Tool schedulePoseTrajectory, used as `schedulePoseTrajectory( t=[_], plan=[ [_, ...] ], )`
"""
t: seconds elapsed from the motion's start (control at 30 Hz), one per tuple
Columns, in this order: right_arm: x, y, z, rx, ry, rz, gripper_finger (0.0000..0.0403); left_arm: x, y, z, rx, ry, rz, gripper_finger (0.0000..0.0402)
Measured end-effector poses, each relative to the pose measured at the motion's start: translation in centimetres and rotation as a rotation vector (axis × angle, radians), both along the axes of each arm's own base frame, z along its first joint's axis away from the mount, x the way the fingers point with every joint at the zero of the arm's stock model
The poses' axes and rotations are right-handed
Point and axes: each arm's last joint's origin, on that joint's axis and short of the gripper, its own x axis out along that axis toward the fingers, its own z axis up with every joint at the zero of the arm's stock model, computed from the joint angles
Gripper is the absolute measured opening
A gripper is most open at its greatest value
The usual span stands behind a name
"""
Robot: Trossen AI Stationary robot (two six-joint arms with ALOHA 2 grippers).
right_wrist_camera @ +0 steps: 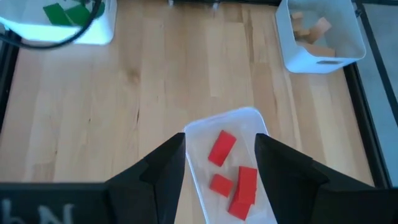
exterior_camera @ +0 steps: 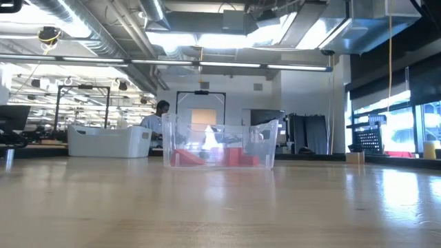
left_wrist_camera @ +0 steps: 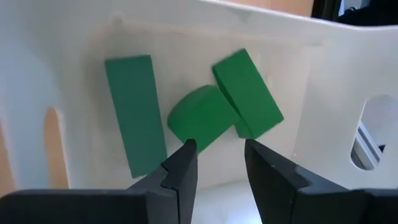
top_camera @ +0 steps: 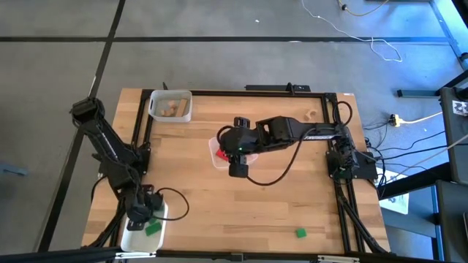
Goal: Sort & place blocks by color
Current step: Put the green block into the white bin, then put the brown block into the gray bin
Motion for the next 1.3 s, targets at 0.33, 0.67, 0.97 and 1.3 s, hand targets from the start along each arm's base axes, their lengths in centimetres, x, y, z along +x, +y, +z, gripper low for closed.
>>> schedulePoseTrajectory(
  t=[0.33,0.67,0.97,1.3],
  plan=[
    [-4.1,2.1,2.0,-0.014,0.055,-0.071,0.0193,0.4,-0.4,2.2,-0.036,-0.083,0.005,0.0125],
    [-9.2,5.5,3.5,-0.099,0.035,-0.223,0.0193,1.1,1.6,8.5,0.142,-0.502,0.028,0.0125],
    [-10.9,6.1,2.7,-0.11,-0.028,-0.38,0.0193,1.6,4.7,13.5,0.29,-0.699,0.065,0.0125],
    [-17.2,0.6,-1.0,-0.038,-0.005,-0.743,0.0193,2.6,8.0,16.2,0.509,-0.755,0.08,0.0125]
  ],
)
